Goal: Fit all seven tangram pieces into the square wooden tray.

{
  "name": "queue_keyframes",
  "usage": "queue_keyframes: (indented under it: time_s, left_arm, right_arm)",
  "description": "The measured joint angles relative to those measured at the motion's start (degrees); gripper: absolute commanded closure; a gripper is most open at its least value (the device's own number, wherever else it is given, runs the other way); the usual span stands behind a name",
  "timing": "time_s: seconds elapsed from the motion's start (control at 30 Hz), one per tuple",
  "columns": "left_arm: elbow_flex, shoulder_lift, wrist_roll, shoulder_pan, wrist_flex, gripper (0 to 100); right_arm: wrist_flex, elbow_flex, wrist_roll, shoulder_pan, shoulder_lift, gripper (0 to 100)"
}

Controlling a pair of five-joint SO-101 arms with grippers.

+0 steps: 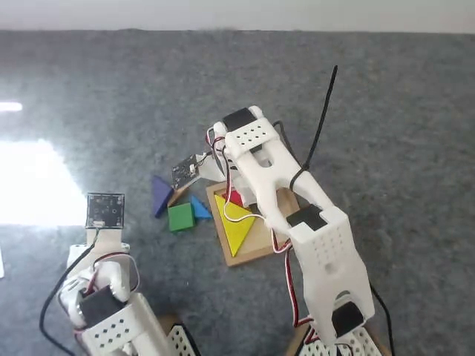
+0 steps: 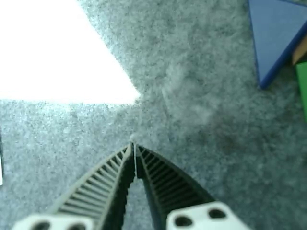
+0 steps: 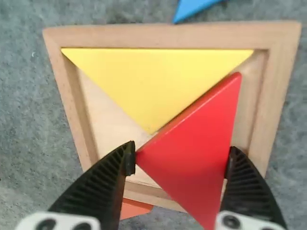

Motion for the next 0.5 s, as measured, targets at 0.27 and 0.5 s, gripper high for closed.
queue_keyframes:
  time_s: [0.27, 0.5]
  left_arm:
    - [0.0, 0.0, 0.0, 0.0, 0.0, 99]
    - [0.0, 0.0, 0.0, 0.0, 0.0, 99]
  right_arm:
    - [0.0, -0.3, 0.2, 0.0, 0.0, 47.0]
    - [0.5, -8.4, -1.3, 0.6, -1.8, 50.4]
